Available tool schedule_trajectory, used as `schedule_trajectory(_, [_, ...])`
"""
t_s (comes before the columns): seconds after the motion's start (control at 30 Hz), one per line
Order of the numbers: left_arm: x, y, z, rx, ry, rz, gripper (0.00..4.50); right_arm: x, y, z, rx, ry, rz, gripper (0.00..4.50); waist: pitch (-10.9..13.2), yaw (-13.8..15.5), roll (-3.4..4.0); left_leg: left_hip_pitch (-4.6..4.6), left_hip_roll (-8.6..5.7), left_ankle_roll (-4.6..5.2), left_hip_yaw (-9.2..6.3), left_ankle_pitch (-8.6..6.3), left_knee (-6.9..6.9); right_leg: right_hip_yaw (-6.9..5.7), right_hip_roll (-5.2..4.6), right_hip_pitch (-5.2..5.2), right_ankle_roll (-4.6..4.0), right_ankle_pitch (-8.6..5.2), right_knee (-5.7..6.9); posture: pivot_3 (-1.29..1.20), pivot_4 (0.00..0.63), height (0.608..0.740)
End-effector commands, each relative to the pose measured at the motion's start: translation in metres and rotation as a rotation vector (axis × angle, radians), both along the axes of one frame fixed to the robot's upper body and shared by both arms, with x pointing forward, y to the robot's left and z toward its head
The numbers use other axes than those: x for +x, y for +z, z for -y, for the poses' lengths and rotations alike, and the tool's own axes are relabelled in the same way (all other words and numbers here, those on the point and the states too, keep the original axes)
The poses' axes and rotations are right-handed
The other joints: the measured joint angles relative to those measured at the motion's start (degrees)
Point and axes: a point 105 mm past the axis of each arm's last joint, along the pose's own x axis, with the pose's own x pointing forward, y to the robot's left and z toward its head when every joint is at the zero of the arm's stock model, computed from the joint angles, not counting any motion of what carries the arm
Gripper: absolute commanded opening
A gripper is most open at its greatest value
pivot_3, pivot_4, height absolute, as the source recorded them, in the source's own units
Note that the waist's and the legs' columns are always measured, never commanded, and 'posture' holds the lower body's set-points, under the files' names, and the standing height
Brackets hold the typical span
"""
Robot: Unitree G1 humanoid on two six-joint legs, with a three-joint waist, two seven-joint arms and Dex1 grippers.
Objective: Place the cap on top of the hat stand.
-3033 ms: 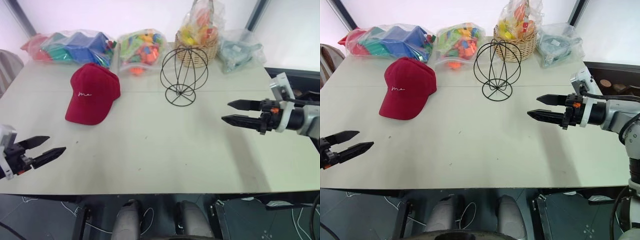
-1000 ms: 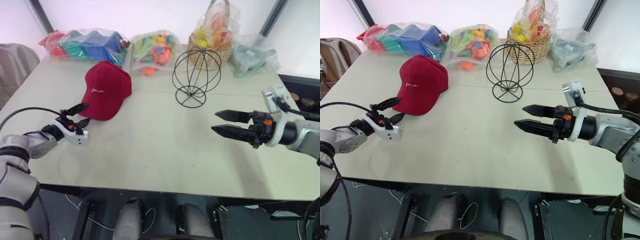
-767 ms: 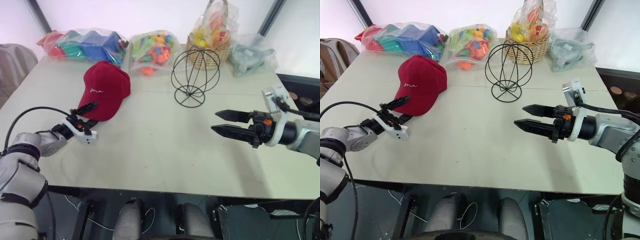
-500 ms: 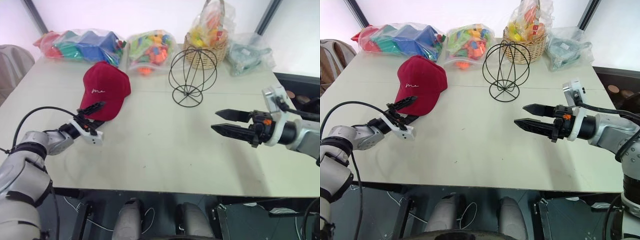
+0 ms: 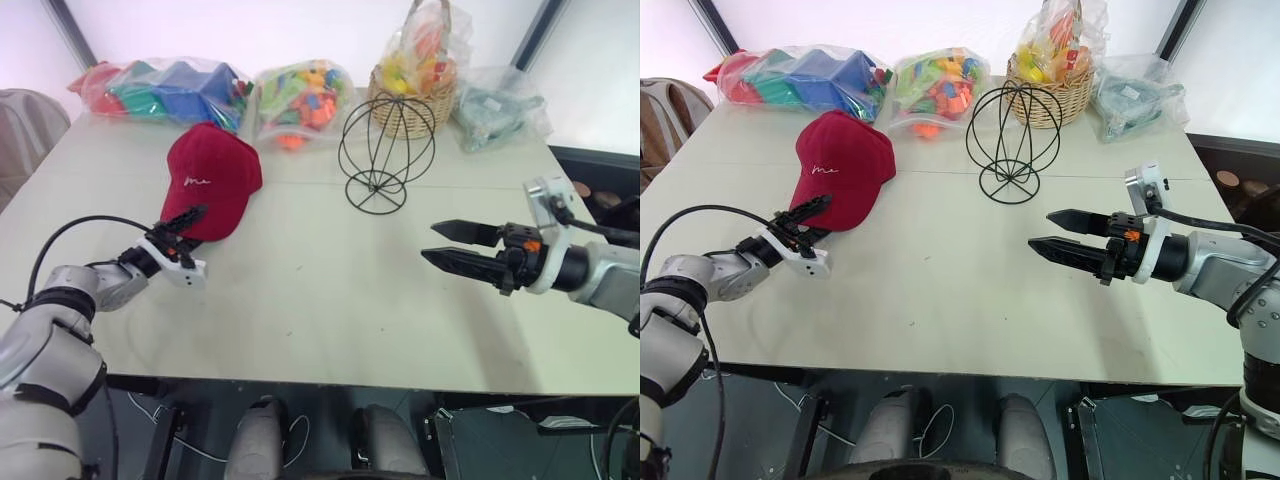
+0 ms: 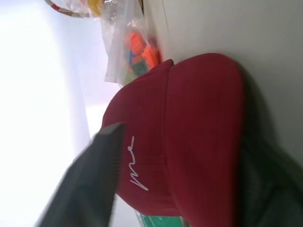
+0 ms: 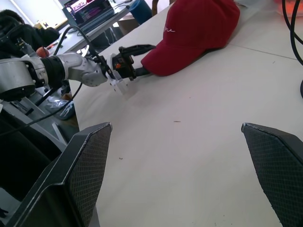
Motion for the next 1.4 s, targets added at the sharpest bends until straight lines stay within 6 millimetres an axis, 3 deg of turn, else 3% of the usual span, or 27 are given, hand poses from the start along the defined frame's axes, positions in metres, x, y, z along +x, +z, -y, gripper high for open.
schedule_trajectory(0.03, [0.004, 0.015, -0.006, -0.062, 0.047, 0.071, 0.98, -0.002, 0.01, -0.001, 0.018, 0.003, 0.048, 4.5, 0.0, 0.0, -0.01, 0.0, 0.0, 0.0, 0.0, 0.0, 0.0, 0.0, 0.0, 0.0, 0.0, 0.0, 0.0, 0.0, 0.15, 0.74])
schedule_trajectory(0.1, [0.004, 0.016, -0.007, -0.072, 0.056, 0.085, 0.06, -0.002, 0.01, -0.001, 0.018, 0.001, 0.048, 4.5, 0.0, 0.0, 0.01, 0.01, 0.0, 0.0, 0.0, 0.0, 0.0, 0.0, 0.0, 0.01, 0.0, 0.0, 0.01, 0.0, 0.15, 0.74])
schedule_trajectory(0.4, [0.005, 0.032, -0.013, -0.137, 0.116, 0.216, 0.06, 0.0, 0.012, -0.001, 0.021, -0.003, 0.052, 4.5, 0.0, -0.1, -0.01, 0.0, 0.0, 0.0, -0.01, 0.0, 0.01, 0.01, 0.0, 0.0, 0.0, 0.0, 0.01, 0.0, 0.15, 0.74])
schedule_trajectory(0.57, [-0.013, 0.052, -0.021, -0.131, 0.114, 0.351, 0.06, 0.001, 0.011, 0.001, 0.028, -0.02, 0.053, 4.5, 0.0, -0.7, -0.03, 0.0, 0.03, 0.0, -0.02, 0.0, 0.0, 0.01, 0.01, -0.01, 0.0, 0.0, 0.01, 0.0, 0.15, 0.74])
schedule_trajectory(0.73, [-0.027, 0.104, -0.013, -0.19, 0.114, 0.486, 0.06, 0.004, 0.012, 0.008, 0.026, -0.047, 0.062, 4.5, 0.0, -1.1, -0.05, -0.01, 0.05, 0.0, -0.05, 0.0, 0.0, 0.01, -0.01, 0.0, -0.01, 0.0, 0.04, 0.0, 0.15, 0.74])
schedule_trajectory(0.83, [-0.028, 0.137, 0.017, -0.164, 0.057, 0.565, 0.06, 0.011, 0.023, 0.02, 0.027, -0.088, 0.095, 4.5, 0.0, -1.1, -0.05, 0.0, 0.01, 0.0, -0.05, 0.0, 0.02, 0.01, -0.04, 0.05, -0.01, 0.0, 0.04, 0.0, 0.15, 0.74])
schedule_trajectory(0.9, [-0.027, 0.148, 0.03, -0.171, 0.041, 0.577, 0.06, 0.014, 0.027, 0.025, 0.027, -0.101, 0.108, 4.5, 0.0, -1.3, -0.04, 0.0, -0.01, 0.0, -0.02, 0.0, 0.03, 0.02, -0.04, 0.06, -0.01, 0.0, 0.03, 0.0, 0.15, 0.74])
schedule_trajectory(1.07, [-0.017, 0.178, 0.094, -0.179, -0.08, 0.613, 0.06, 0.02, 0.039, 0.04, -0.001, -0.152, 0.15, 4.5, 0.0, -1.2, -0.05, 0.01, 0.01, -0.01, -0.03, 0.01, 0.03, 0.01, 0.04, 0.05, -0.01, 0.0, 0.03, 0.0, 0.15, 0.74])
schedule_trajectory(1.2, [-0.017, 0.19, 0.136, -0.188, -0.146, 0.646, 0.06, 0.021, 0.046, 0.049, -0.019, -0.184, 0.174, 4.5, 0.0, -1.3, -0.04, 0.0, 0.0, -0.01, -0.02, 0.01, 0.05, 0.03, 0.04, 0.06, 0.01, 0.01, -0.02, 0.0, 0.15, 0.74])
schedule_trajectory(1.4, [-0.016, 0.18, 0.192, -0.238, -0.242, 0.57, 0.06, 0.015, 0.058, 0.067, -0.022, -0.243, 0.203, 4.5, 0.0, -1.3, -0.04, 0.0, 0.01, 0.0, -0.02, 0.01, 0.05, 0.06, 0.07, 0.05, 0.01, 0.01, -0.02, 0.0, 0.15, 0.74])
